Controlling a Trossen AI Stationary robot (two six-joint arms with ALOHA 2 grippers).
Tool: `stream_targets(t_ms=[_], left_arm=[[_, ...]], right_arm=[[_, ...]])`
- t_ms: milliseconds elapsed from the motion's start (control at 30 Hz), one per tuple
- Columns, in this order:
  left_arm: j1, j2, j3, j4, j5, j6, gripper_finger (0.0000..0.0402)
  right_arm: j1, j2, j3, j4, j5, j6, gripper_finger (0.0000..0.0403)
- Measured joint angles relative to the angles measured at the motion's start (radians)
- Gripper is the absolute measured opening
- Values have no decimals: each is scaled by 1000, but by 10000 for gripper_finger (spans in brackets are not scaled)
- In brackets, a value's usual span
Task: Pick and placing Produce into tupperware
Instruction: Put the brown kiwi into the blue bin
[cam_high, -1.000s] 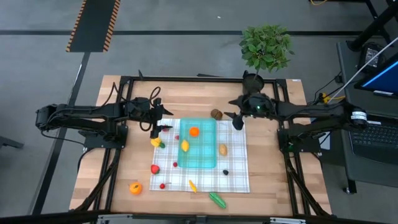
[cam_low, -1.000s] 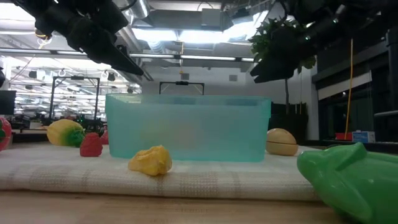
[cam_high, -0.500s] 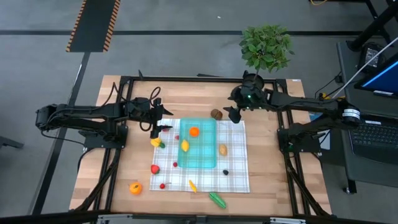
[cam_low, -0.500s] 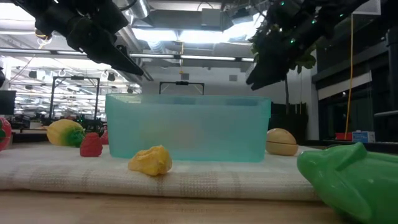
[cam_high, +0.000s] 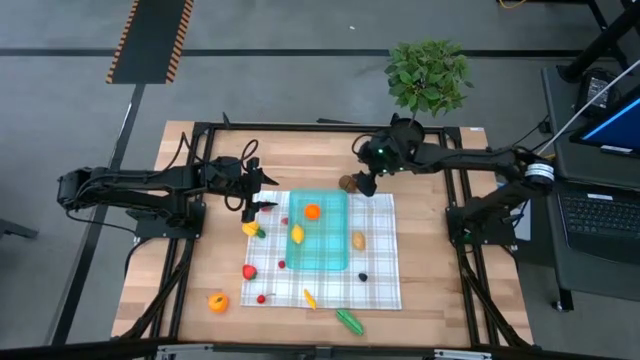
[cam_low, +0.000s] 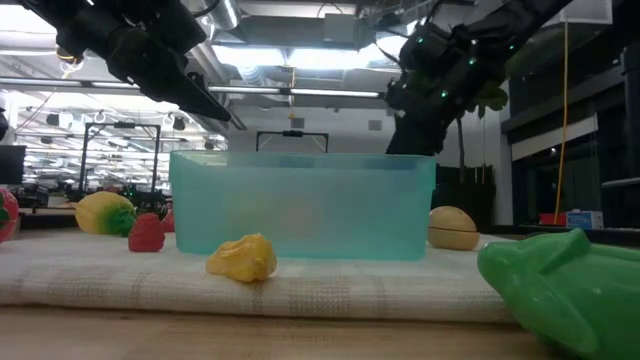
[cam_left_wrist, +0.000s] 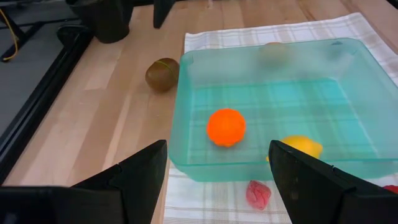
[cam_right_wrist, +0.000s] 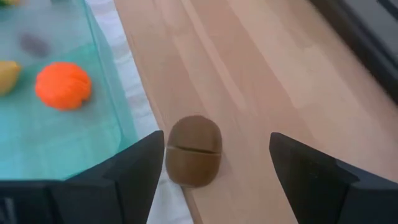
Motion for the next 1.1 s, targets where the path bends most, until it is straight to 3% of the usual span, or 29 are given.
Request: stream_targets(t_ms=[1100], left_arm=[[0,0,0,0,0,0,275]], right_arm=[[28,221,3,98,-52,27,292]])
